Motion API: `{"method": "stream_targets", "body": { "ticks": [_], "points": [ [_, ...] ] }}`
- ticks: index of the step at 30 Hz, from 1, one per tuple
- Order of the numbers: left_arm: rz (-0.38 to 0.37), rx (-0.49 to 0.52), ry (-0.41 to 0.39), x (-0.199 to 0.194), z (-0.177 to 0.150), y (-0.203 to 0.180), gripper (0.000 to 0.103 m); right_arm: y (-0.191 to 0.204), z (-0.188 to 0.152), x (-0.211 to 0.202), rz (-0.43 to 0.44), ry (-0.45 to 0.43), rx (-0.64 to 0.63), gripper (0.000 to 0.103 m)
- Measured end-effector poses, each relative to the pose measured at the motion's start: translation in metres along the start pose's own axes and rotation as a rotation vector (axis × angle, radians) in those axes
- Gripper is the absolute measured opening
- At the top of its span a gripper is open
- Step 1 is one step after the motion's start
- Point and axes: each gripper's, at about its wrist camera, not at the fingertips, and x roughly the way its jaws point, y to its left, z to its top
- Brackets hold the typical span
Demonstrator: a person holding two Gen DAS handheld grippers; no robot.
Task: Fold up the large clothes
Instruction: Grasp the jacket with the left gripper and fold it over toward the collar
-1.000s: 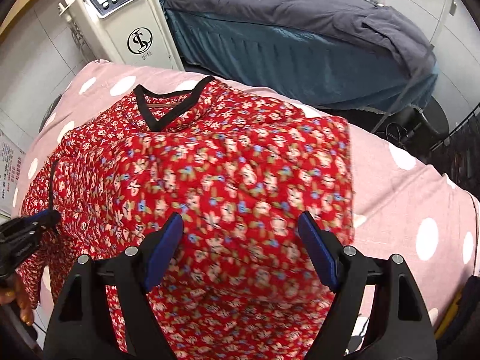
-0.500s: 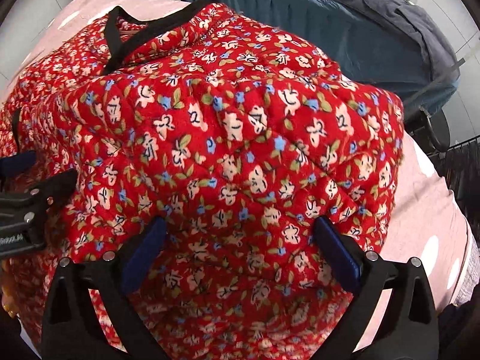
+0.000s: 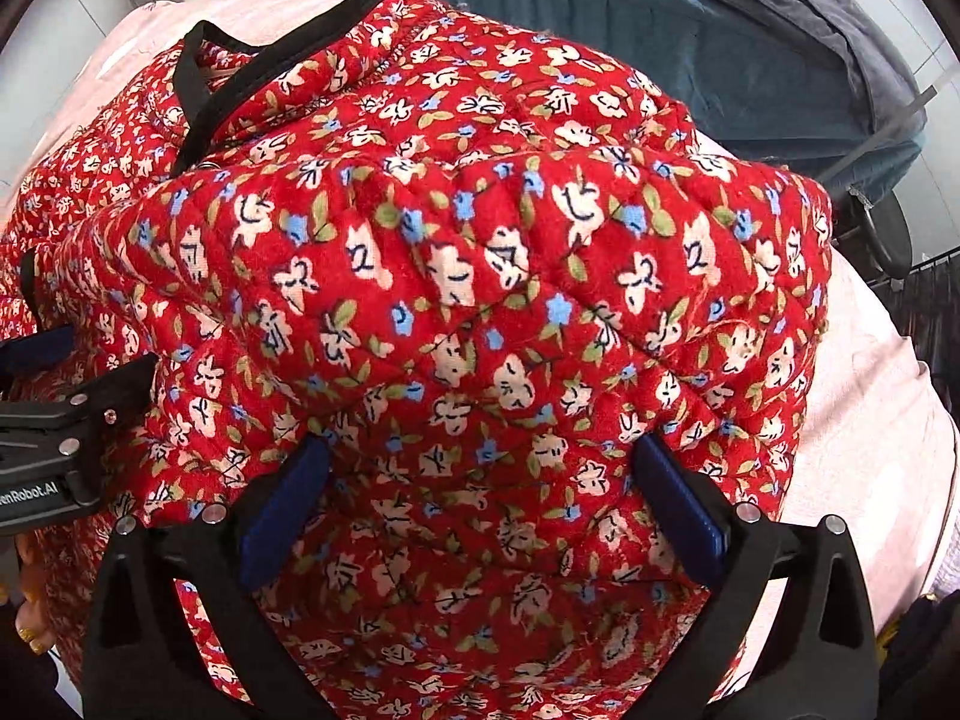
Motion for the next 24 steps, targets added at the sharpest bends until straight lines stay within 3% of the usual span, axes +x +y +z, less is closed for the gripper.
{"method": "stream_targets", "body": {
  "ticks": [5,11,17,24],
  "points": [
    [-0.035,-0.023,-0.011,-0.023,-0.019,0.007,0.097,-0.008,-0.019,-0.034,-0.023,-0.032,0.028,0.098],
    [-0.085,-0.116,-0.133,-0.085,-0.056,0.024,0.097,0.000,-0.059,-0.098,0.072,-0.130,0.030,0.098],
    [-0.101,-0.248,-0.214,-0.118,-0.134,0.065,0.097,0.022,-0.134,-0.124,0.131,-0.107,-0.037,0.098],
    [-0.105,-0.558,-0.260,-0.134,-0.241,0.151,0.097,0.036,-0.205,-0.118,0.154,-0.025,-0.073,0.098]
  ]
}}
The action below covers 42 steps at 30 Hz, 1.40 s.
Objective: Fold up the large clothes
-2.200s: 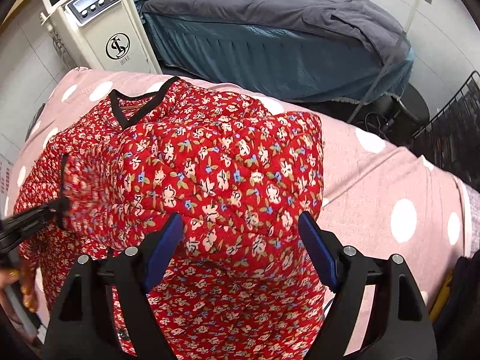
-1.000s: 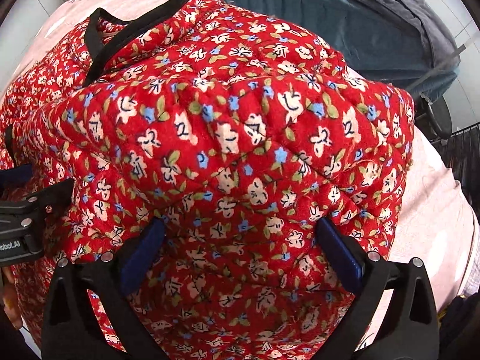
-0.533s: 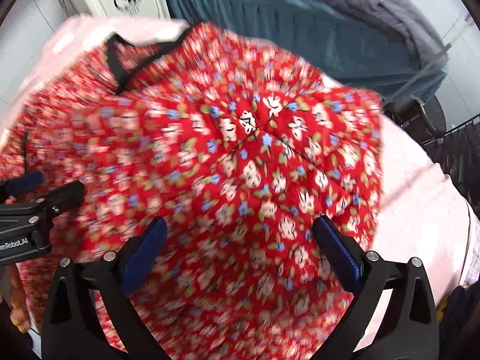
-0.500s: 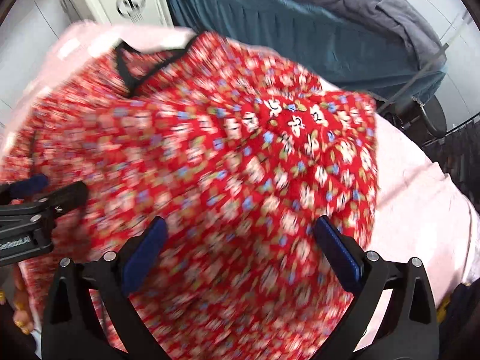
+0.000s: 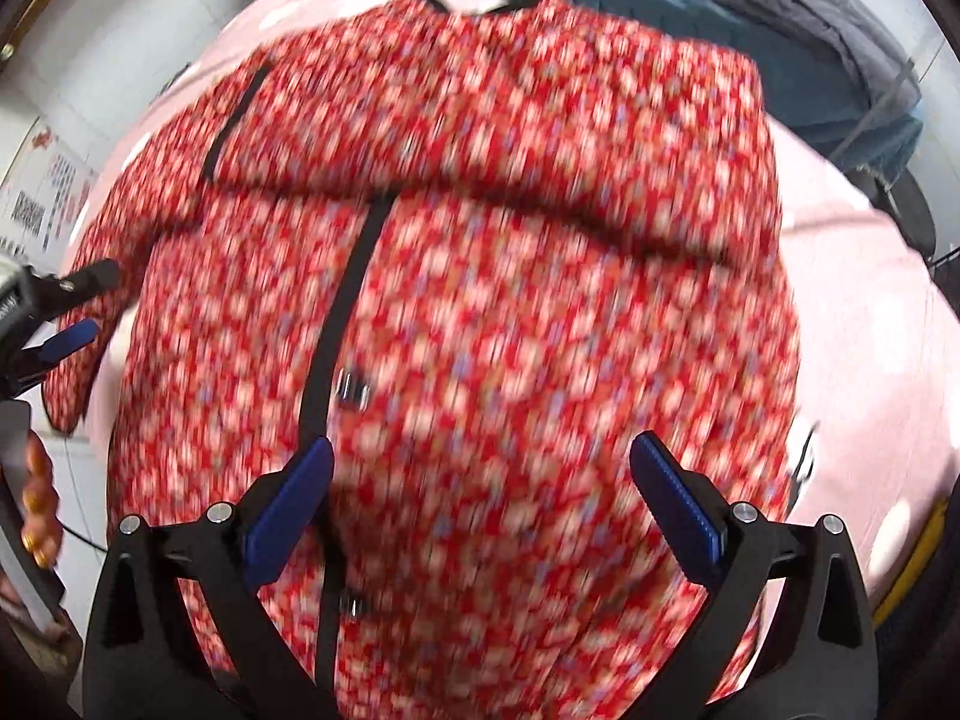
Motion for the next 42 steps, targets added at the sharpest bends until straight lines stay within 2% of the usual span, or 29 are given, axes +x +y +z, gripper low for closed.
{"method": "stream_targets", "body": {
  "ticks": [3,7,10,13,17,19,20,21,22,24,29,32,35,38,42],
  "points": [
    [0.066,-0.142,-0.057,-0.028,-0.009,0.067,0.097,0.005,-0.015,-0.004,-0.003,0.005,-0.028,0.098],
    [0.231,-0.368,-0.131,-0.054,-0.021,0.157,0.097,0.011,-0.019,-0.011,-0.006,-0.005,-0.038,0.098],
    [0.308,-0.511,-0.179,-0.069,-0.030,0.204,0.097,0.017,-0.020,-0.018,-0.006,-0.018,-0.052,0.098],
    [0.301,-0.561,-0.094,-0.056,-0.032,0.232,0.094,0.025,-0.018,-0.018,0.002,-0.022,-0.067,0.098],
    [0.200,-0.501,-0.044,-0.035,-0.019,0.227,0.083,0.031,-0.019,-0.017,-0.001,-0.017,-0.085,0.098],
    [0.201,-0.475,-0.025,-0.027,-0.014,0.220,0.062,0.031,-0.020,-0.017,0.001,-0.016,-0.083,0.098],
    [0.233,-0.456,-0.010,-0.025,-0.007,0.214,0.059,0.030,-0.021,-0.019,0.000,-0.019,-0.085,0.096],
    [0.258,-0.438,-0.011,-0.024,-0.002,0.208,0.049,0.029,-0.023,-0.021,-0.007,-0.029,-0.087,0.095],
    [0.281,-0.405,-0.024,-0.028,0.005,0.201,0.029,0.028,-0.024,-0.024,-0.017,-0.043,-0.090,0.095],
    [0.284,-0.356,-0.055,-0.037,0.018,0.186,0.010,0.027,-0.026,-0.030,-0.036,-0.070,-0.101,0.093],
    [0.220,-0.247,-0.225,-0.082,0.072,0.138,0.007,0.018,-0.028,-0.030,-0.040,-0.072,-0.086,0.087],
    [0.148,-0.141,-0.320,-0.111,0.116,0.081,0.006,0.010,-0.027,-0.032,-0.024,-0.079,-0.051,0.087],
    [0.056,-0.029,-0.384,-0.125,0.144,0.010,0.006,0.003,-0.025,-0.036,-0.013,-0.090,-0.024,0.087],
    [-0.079,0.170,-0.386,-0.120,0.157,-0.095,0.006,-0.005,-0.023,-0.040,-0.015,-0.106,0.002,0.087],
    [-0.194,0.386,-0.312,-0.083,0.129,-0.209,0.006,-0.027,-0.023,-0.043,-0.036,-0.107,0.064,0.087]
  ]
}}
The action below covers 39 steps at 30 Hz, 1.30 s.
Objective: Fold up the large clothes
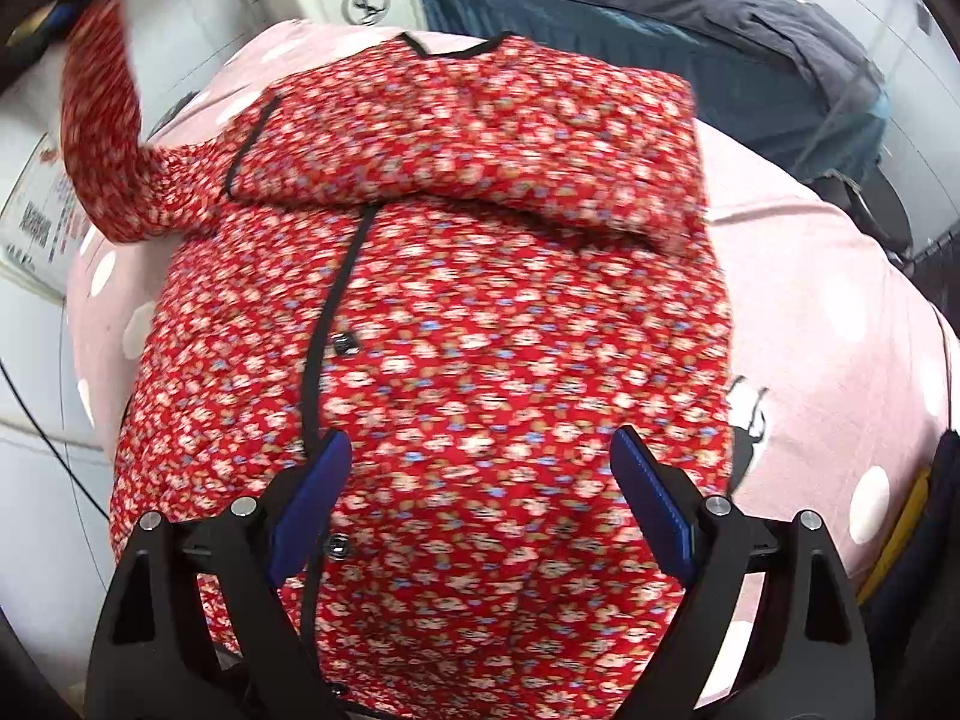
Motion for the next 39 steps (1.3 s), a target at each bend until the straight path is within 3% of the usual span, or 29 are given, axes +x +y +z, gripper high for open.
{"method": "stream_targets", "body": {
  "ticks": [4,8,9,10,12,16,19,24,27,30,33,37,39],
  "points": [
    [-0.162,0.105,0.159,0.062,-0.034,-0.086,0.007,-0.028,-0.002,-0.003,-0.035,0.006,0.062,0.087],
    [-0.264,0.156,0.366,0.115,-0.076,-0.139,0.014,-0.055,-0.004,-0.003,-0.062,0.024,0.125,0.087],
    [-0.303,0.144,0.425,0.124,-0.086,-0.147,0.024,-0.060,-0.004,-0.002,-0.063,0.030,0.141,0.087],
    [-0.317,0.141,0.457,0.128,-0.091,-0.150,0.048,-0.065,-0.003,0.000,-0.060,0.033,0.156,0.087],
    [-0.342,0.143,0.481,0.128,-0.098,-0.154,0.082,-0.070,0.000,0.003,-0.048,0.039,0.176,0.087],
    [-0.388,0.203,0.464,0.103,-0.099,-0.142,0.087,-0.064,0.017,0.010,-0.033,0.036,0.157,0.087],
    [-0.323,0.201,0.385,0.073,-0.093,-0.093,0.087,-0.047,0.041,0.013,-0.010,0.014,0.107,0.087],
    [-0.146,0.007,0.274,0.050,-0.055,0.018,0.087,0.000,0.094,0.005,0.027,-0.083,-0.023,0.087],
    [-0.089,-0.086,0.303,0.061,-0.043,0.066,0.087,0.030,0.123,0.005,0.043,-0.152,-0.086,0.087],
    [-0.061,-0.021,0.318,0.077,-0.043,0.067,0.087,0.056,0.146,0.024,0.058,-0.187,-0.124,0.087],
    [-0.024,0.058,0.354,0.104,-0.053,0.054,0.087,0.065,0.160,0.050,0.051,-0.144,-0.098,0.087],
    [0.063,0.131,0.426,0.145,-0.074,0.043,0.088,0.066,0.173,0.104,0.021,0.020,-0.081,0.087],
    [0.113,0.170,0.503,0.170,-0.092,0.045,0.090,0.063,0.175,0.125,0.034,0.069,-0.065,0.087]
  ]
}}
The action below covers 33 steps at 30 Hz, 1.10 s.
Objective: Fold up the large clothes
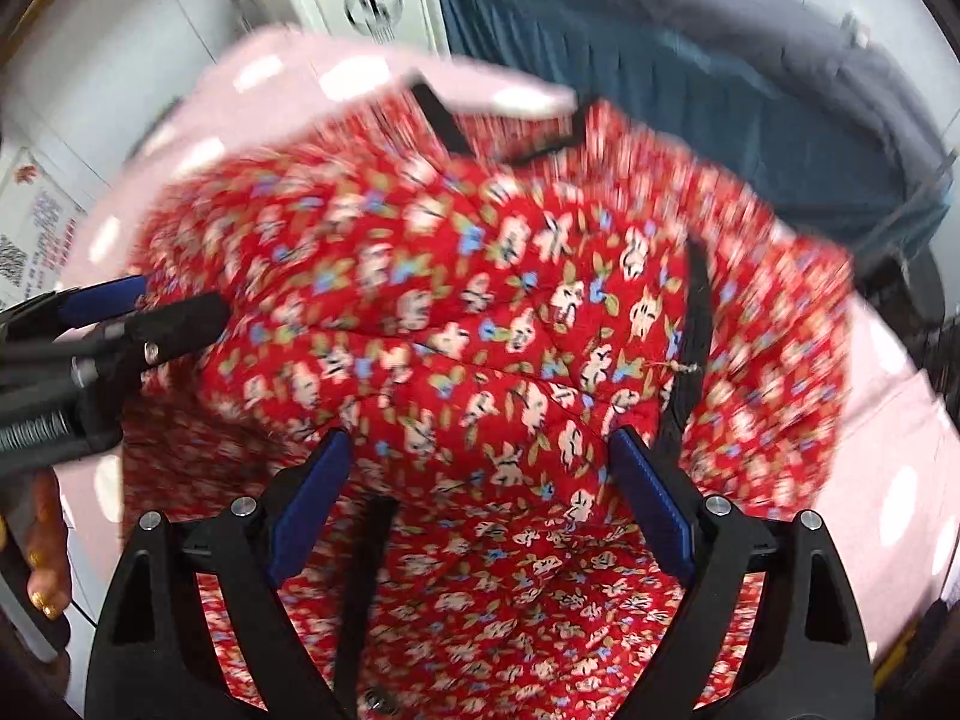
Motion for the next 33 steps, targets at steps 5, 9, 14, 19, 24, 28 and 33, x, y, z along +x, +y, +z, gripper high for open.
{"method": "stream_targets", "body": {
  "ticks": [5,9,14,19,24,28,33],
  "points": [
    [0.024,0.040,0.008,0.030,-0.006,0.000,0.098,0.009,0.011,0.026,-0.053,0.044,-0.055,0.096],
    [0.010,0.021,0.017,0.043,0.000,0.008,0.098,0.017,0.025,0.041,-0.072,0.076,-0.066,0.098],
    [0.014,0.030,0.010,0.048,0.003,0.009,0.099,0.025,0.036,0.050,-0.071,0.077,-0.078,0.099],
    [0.029,0.027,0.002,0.049,0.005,0.010,0.099,0.018,0.029,0.052,-0.067,0.064,-0.075,0.099],
    [0.022,0.009,0.012,0.040,-0.002,-0.005,0.098,0.012,0.014,0.024,-0.031,0.025,-0.060,0.099],
    [0.005,-0.009,-0.007,0.010,-0.013,0.001,0.097,0.003,-0.014,-0.017,0.026,-0.040,-0.050,0.098],
    [-0.021,-0.010,-0.083,-0.041,-0.047,0.003,0.097,-0.018,-0.072,-0.065,0.068,-0.091,-0.011,0.098]
  ]
}}
